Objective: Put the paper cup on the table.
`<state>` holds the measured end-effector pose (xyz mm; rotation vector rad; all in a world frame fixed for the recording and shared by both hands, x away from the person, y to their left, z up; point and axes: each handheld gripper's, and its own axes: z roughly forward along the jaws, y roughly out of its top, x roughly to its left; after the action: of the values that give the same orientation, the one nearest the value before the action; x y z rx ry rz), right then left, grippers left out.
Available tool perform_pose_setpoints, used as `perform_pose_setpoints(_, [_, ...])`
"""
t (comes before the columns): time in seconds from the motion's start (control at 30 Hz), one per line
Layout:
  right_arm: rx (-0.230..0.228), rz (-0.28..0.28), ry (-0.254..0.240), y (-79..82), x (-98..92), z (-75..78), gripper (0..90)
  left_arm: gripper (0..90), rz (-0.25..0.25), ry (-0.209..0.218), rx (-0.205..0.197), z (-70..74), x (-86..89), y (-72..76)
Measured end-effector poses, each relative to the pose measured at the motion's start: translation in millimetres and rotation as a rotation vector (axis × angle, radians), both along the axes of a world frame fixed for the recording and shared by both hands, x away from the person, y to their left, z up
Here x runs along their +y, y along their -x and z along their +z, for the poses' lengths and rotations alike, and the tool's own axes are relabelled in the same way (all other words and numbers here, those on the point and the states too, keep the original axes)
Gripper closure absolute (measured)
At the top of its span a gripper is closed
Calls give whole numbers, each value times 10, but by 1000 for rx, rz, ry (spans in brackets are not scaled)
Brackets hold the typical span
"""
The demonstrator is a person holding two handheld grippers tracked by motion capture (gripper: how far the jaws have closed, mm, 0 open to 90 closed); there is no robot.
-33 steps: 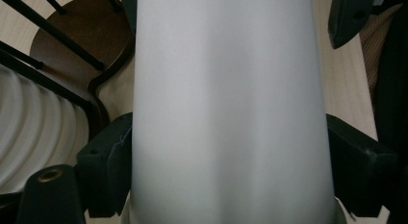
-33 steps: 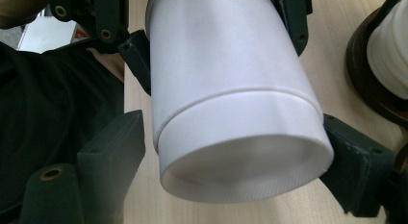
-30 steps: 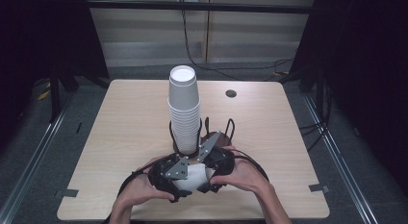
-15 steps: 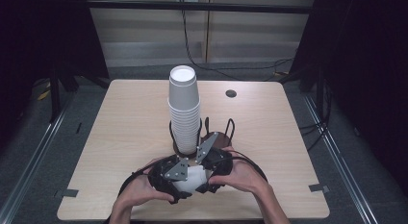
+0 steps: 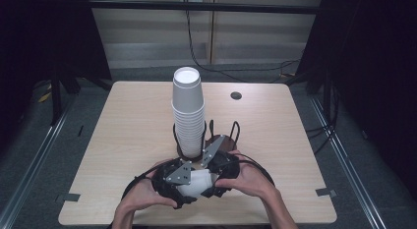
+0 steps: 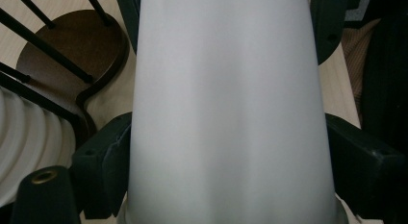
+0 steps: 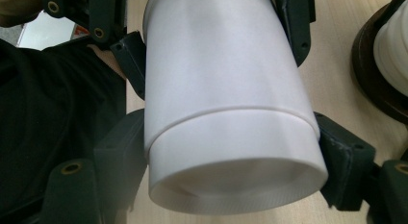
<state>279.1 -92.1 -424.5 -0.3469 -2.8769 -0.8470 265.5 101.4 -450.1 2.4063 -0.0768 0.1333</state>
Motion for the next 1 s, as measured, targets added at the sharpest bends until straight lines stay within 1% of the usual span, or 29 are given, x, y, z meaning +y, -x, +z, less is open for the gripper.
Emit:
perform_pose_setpoints(0.07, [5,-4,-2,8,-3,10,234,140,3,10,3,2,5,-1])
perform_pose_setpoints(0.2, [5,-2,-2,7,-6,10,234,140,1,11,2,8,8,3])
perform_pose_setpoints(0.27, [0,5,-11,-3,-9,4,234,141,2,21,8,21,21,-10])
perform_pose_setpoints(0.33, [3,2,-11,-4,-10,7,235,142,2,32,3,28,32,-12])
perform_pose_setpoints(0.37, [2,0,-11,-4,-12,11,234,142,2,36,5,36,38,-13])
perform_pose_setpoints(0.4, [4,1,-10,-5,-12,13,235,142,6,48,5,34,42,-9])
perform_pose_setpoints(0.43, [5,-2,-11,-4,-11,16,235,143,1,49,9,42,53,-13])
perform_pose_setpoints(0.47, [4,0,-11,-4,-12,18,235,143,-1,54,1,46,59,-14])
perform_pose_setpoints(0.5, [4,0,-9,-2,-10,20,235,143,-7,58,7,55,69,-18])
perform_pose_setpoints(0.53, [3,0,-9,0,-10,21,235,144,-1,74,12,55,75,-21])
perform_pose_setpoints(0.57, [4,1,-12,0,-12,22,235,145,-1,74,12,55,75,-21])
perform_pose_setpoints(0.6, [0,4,-17,-2,-16,22,235,146,-1,95,24,62,91,-27])
perform_pose_setpoints(0.67, [9,-3,-18,4,-21,30,236,146,-2,103,27,67,99,-28])
perform_pose_setpoints(0.77, [9,0,-20,2,-29,35,236,146,-5,111,29,70,101,-31])
perform_pose_setpoints(0.8, [1,1,-33,-2,-35,34,236,145,-6,121,30,76,108,-38])
perform_pose_setpoints(0.87, [3,1,-36,-1,-43,37,236,145,-5,140,40,75,116,-40])
perform_pose_setpoints(0.97, [9,-4,-38,3,-53,45,236,144,1,146,40,78,119,-35])
perform_pose_setpoints(1.0, [7,-1,-41,1,-55,44,236,144,-3,152,48,82,123,-36])
